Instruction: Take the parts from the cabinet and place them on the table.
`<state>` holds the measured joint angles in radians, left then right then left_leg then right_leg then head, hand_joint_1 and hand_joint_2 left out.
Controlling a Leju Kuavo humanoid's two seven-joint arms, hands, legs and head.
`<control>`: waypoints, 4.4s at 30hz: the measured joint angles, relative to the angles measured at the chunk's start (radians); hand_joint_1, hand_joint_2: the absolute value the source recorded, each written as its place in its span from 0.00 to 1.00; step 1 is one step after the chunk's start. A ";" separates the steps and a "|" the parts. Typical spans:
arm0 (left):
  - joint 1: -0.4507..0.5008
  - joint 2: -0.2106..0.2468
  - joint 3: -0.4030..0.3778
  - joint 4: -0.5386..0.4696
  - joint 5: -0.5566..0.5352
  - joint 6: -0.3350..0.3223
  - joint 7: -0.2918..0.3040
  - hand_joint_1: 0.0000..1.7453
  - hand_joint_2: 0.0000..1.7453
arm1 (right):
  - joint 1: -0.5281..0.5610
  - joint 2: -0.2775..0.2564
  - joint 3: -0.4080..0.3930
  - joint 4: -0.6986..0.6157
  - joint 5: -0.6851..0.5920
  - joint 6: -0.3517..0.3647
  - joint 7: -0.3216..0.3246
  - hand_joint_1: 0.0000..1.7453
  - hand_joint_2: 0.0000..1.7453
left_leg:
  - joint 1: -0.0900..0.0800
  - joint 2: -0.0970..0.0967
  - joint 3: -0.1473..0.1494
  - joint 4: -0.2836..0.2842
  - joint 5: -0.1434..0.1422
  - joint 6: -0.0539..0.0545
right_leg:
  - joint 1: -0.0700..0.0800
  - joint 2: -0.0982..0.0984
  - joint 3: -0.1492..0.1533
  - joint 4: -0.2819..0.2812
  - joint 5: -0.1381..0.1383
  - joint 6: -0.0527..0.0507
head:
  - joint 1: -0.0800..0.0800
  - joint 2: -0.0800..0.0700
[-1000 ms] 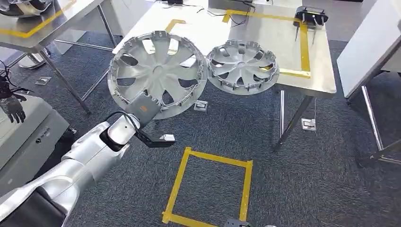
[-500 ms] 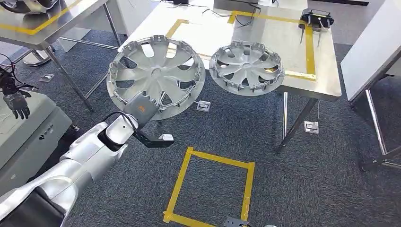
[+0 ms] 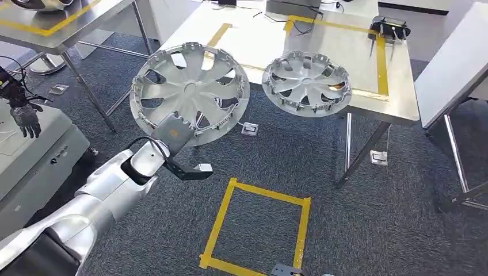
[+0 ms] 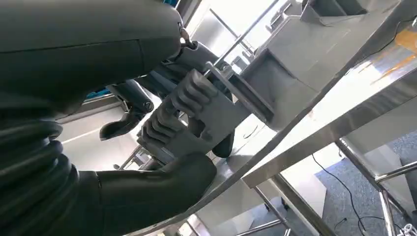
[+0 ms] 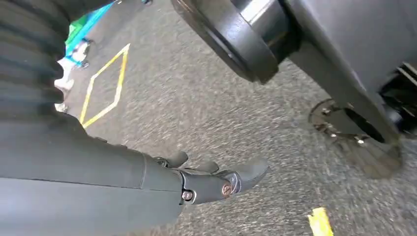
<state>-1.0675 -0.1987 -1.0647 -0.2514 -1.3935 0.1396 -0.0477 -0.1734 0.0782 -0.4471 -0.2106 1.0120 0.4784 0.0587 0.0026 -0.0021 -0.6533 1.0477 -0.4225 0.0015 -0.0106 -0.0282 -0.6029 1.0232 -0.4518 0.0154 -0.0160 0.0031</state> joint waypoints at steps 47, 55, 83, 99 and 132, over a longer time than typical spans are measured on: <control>-0.001 0.002 0.017 -0.005 0.025 0.137 0.154 1.00 1.00 | 0.013 0.009 -0.024 0.000 0.032 0.000 -0.024 0.00 1.00 | -0.013 -0.012 0.012 0.011 -0.023 0.009 | -0.005 0.061 -0.044 0.015 0.028 0.000 | 0.012 0.000; -0.017 0.017 0.051 -0.005 0.041 0.145 0.224 1.00 1.00 | 0.013 0.009 -0.024 0.000 0.037 0.000 -0.031 0.00 1.00 | -0.012 -0.012 0.012 0.011 -0.022 0.009 | -0.004 0.061 -0.044 0.015 0.028 0.000 | 0.012 0.000; -0.036 0.046 0.082 -0.002 0.043 0.146 0.262 1.00 1.00 | 0.012 0.009 -0.024 0.000 0.038 0.000 -0.033 0.00 1.00 | -0.011 -0.013 0.012 0.011 -0.022 0.009 | -0.004 0.061 -0.044 0.016 0.028 0.000 | 0.012 0.000; -0.035 0.040 0.082 0.001 0.043 0.127 0.249 1.00 1.00 | 0.014 0.009 -0.024 0.000 0.036 0.000 -0.032 0.00 1.00 | -0.014 -0.013 0.012 0.011 -0.022 0.010 | -0.006 0.061 -0.044 0.015 0.029 0.002 | 0.012 0.000; -0.028 0.027 0.082 0.008 0.038 0.104 0.237 1.00 1.00 | 0.014 0.012 -0.024 0.000 0.042 0.000 -0.031 0.00 1.00 | -0.020 0.000 0.013 -0.002 -0.012 0.049 | -0.008 0.033 -0.075 0.116 -0.002 0.006 | 0.013 0.000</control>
<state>-1.0951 -0.1713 -0.9823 -0.2430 -1.3558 0.2434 0.1896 -0.1590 0.0904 -0.4711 -0.2106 1.0544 0.4788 0.0275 -0.0174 -0.0019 -0.6406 1.0461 -0.4346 0.0501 -0.0184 0.0044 -0.6774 1.1395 -0.4537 0.0219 -0.0034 0.0031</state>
